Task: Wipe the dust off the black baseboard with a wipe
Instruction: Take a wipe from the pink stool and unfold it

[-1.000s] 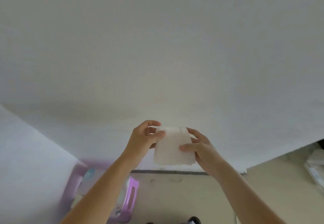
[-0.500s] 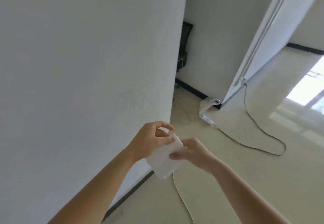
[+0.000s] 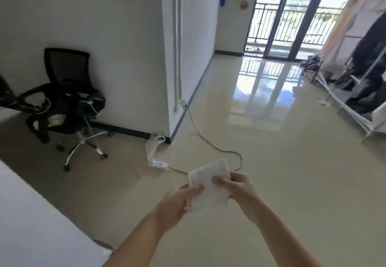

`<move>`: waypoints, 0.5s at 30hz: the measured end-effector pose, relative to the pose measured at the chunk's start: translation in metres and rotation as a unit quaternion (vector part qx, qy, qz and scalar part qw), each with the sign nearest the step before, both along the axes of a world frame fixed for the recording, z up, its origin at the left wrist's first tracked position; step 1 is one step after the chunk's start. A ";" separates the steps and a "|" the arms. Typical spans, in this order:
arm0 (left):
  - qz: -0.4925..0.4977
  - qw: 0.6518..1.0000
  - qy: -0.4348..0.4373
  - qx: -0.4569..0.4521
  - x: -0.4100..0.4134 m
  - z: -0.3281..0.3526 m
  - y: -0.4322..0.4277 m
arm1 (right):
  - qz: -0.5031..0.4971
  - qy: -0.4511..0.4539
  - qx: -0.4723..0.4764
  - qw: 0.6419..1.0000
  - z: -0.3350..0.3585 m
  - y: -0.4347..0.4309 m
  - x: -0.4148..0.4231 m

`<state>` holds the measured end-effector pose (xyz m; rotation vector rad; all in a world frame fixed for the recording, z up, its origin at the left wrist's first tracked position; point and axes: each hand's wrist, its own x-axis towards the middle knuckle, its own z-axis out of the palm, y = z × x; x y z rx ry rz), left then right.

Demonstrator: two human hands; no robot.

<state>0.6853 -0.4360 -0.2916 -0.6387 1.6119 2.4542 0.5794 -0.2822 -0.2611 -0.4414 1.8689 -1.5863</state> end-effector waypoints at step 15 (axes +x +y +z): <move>-0.116 0.992 -0.047 0.019 -0.359 0.003 -0.114 | -0.082 -0.147 -0.036 0.985 -0.014 -0.053 -0.309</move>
